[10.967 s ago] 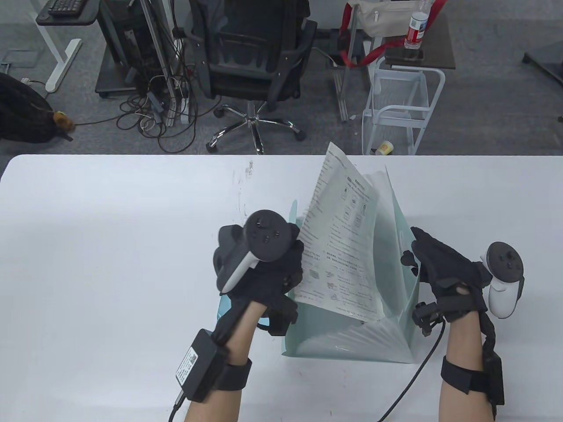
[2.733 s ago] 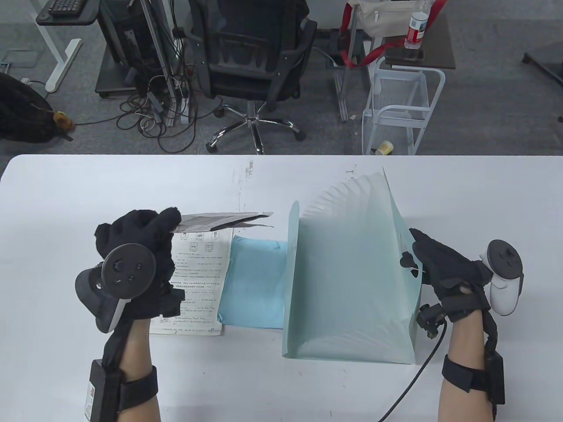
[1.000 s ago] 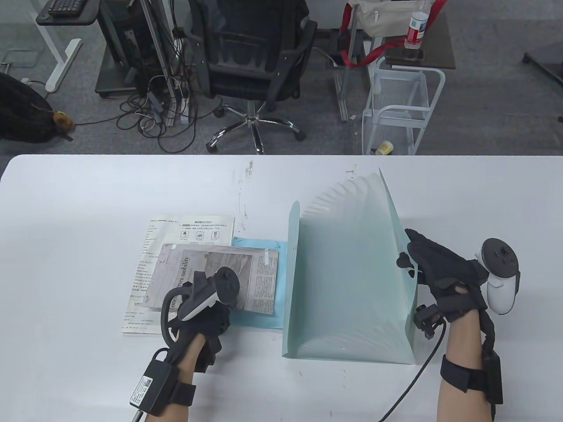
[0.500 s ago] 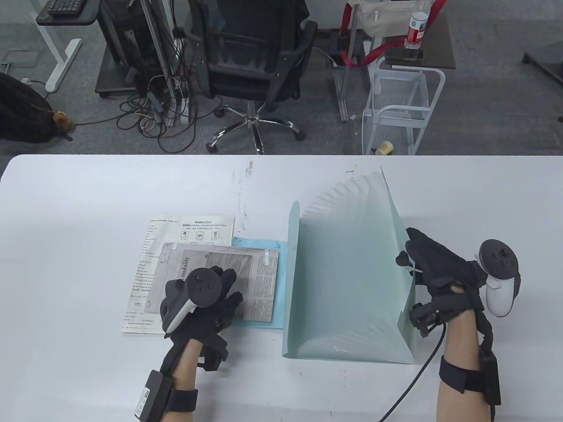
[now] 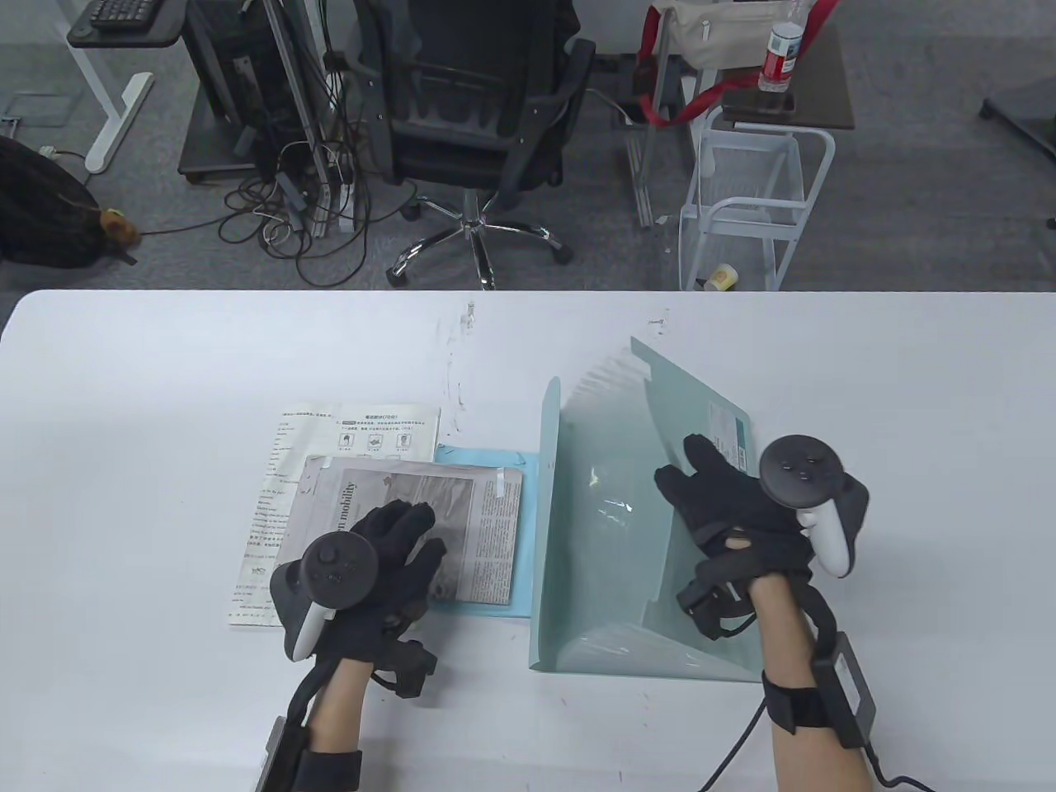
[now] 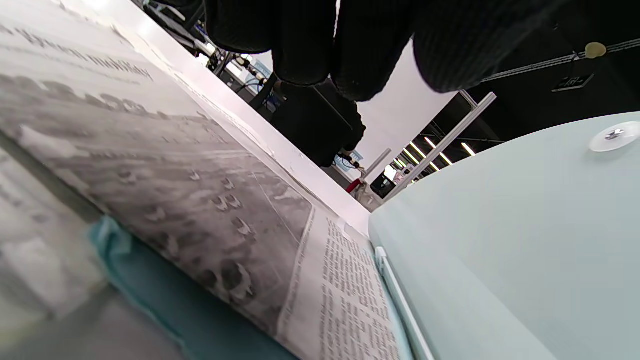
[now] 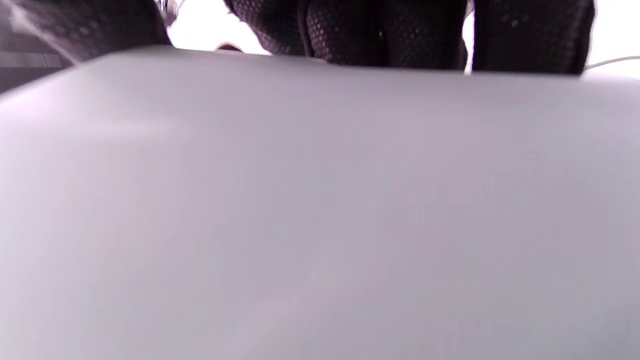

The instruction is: Pull documents from accordion folder and sort

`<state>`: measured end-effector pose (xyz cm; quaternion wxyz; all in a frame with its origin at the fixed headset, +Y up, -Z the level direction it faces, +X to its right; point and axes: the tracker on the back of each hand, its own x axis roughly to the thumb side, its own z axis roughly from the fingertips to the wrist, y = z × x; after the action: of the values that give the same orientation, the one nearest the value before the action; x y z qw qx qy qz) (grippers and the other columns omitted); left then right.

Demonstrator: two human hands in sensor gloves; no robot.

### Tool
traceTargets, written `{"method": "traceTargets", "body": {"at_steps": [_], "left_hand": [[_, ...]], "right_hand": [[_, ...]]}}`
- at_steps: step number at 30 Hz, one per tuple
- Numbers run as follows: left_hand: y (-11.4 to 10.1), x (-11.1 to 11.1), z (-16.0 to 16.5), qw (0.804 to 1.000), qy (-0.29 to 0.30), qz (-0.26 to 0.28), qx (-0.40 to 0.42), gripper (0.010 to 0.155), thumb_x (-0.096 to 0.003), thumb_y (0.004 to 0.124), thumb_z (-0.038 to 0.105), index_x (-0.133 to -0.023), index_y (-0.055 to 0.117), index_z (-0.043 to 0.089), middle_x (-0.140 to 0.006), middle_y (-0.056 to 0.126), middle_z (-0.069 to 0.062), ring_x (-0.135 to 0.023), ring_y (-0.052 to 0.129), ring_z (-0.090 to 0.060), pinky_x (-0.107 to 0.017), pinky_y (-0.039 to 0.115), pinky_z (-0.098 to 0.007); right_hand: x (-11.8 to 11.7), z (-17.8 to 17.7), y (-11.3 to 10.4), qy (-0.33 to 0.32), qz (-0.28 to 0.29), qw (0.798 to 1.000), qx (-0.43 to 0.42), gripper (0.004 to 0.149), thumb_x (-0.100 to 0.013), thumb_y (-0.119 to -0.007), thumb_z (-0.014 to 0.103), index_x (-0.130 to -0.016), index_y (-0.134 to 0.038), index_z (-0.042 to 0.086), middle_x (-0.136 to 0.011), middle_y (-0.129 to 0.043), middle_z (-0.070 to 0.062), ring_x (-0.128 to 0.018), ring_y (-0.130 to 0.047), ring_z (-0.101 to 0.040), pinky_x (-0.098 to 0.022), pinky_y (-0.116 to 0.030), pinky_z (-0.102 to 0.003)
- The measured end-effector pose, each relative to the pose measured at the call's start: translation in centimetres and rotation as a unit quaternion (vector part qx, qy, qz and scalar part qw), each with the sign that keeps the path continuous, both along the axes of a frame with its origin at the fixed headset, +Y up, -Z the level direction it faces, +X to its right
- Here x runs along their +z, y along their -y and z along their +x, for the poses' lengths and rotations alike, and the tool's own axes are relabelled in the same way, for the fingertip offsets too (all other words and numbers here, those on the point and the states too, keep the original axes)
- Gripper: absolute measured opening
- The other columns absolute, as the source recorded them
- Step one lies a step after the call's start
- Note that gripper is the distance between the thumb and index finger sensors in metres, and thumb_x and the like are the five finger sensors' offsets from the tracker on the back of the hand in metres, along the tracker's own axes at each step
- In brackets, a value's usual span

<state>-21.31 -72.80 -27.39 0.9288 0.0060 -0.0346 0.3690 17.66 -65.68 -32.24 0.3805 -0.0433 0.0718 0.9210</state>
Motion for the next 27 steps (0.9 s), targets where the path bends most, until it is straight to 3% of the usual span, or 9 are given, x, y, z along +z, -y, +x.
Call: {"method": "traceTargets", "body": {"at_steps": [6,10,15,20,23,27], "left_hand": [[0.4,-0.1,0.9,1.0,0.02,-0.009,0.007,0.056,-0.0508,0.074,0.048,-0.101,0.072,0.023,-0.111,0.062,-0.013,-0.104,0.056,-0.042,-0.074,0.042,-0.063],[0.6,-0.1,1.8,0.999,0.039,-0.015,0.014,0.056,-0.0511,0.074,0.048,-0.101,0.071,0.023,-0.111,0.062,-0.013,-0.104,0.056,-0.042,-0.074,0.042,-0.063],[0.4,0.1,3.2,0.997,0.07,-0.011,0.008,0.056,-0.0512,0.073,0.049,-0.102,0.071,0.024,-0.111,0.063,-0.012,-0.104,0.057,-0.041,-0.074,0.042,-0.063],[0.3,0.5,5.5,0.987,0.147,-0.018,0.06,0.051,-0.0528,0.069,0.05,-0.1,0.075,0.033,-0.111,0.071,0.0,-0.106,0.063,-0.036,-0.076,0.044,-0.062],[0.4,0.9,7.8,0.976,0.203,-0.022,0.069,0.062,-0.0531,0.064,0.055,-0.111,0.049,0.04,-0.12,0.05,0.003,-0.112,0.053,-0.032,-0.079,0.04,-0.059],[0.6,1.8,10.5,0.966,0.255,-0.028,0.024,0.066,-0.0523,0.062,0.058,-0.112,0.039,0.04,-0.122,0.041,0.003,-0.114,0.048,-0.028,-0.08,0.04,-0.055]], "right_hand": [[-1.5,-6.1,3.6,-0.02,-0.053,0.984,0.168,0.074,-0.045,-0.073,0.062,-0.1,-0.059,0.014,-0.074,-0.083,-0.011,-0.08,-0.077,-0.046,-0.044,-0.078,-0.059],[-2.4,-7.5,6.6,-0.001,-0.073,0.975,0.208,0.074,-0.043,-0.075,0.062,-0.096,-0.065,0.012,-0.07,-0.086,-0.012,-0.077,-0.079,-0.046,-0.042,-0.08,-0.058],[-2.5,-8.0,7.7,0.012,-0.064,0.967,0.246,0.073,-0.04,-0.075,0.066,-0.092,-0.073,0.014,-0.067,-0.09,-0.009,-0.074,-0.082,-0.043,-0.04,-0.083,-0.055],[-2.6,-7.2,7.5,0.033,-0.065,0.978,0.194,0.072,-0.04,-0.074,0.066,-0.09,-0.078,0.015,-0.078,-0.085,-0.014,-0.071,-0.082,-0.046,-0.038,-0.085,-0.056],[-2.8,-5.7,7.4,0.042,-0.079,0.987,0.134,0.074,-0.04,-0.073,0.067,-0.096,-0.069,0.018,-0.084,-0.079,-0.016,-0.07,-0.083,-0.045,-0.038,-0.085,-0.055],[-3.0,-3.0,7.4,0.062,-0.094,0.994,0.009,0.074,-0.041,-0.074,0.064,-0.098,-0.063,0.018,-0.085,-0.076,-0.017,-0.07,-0.084,-0.045,-0.037,-0.084,-0.056]]}}
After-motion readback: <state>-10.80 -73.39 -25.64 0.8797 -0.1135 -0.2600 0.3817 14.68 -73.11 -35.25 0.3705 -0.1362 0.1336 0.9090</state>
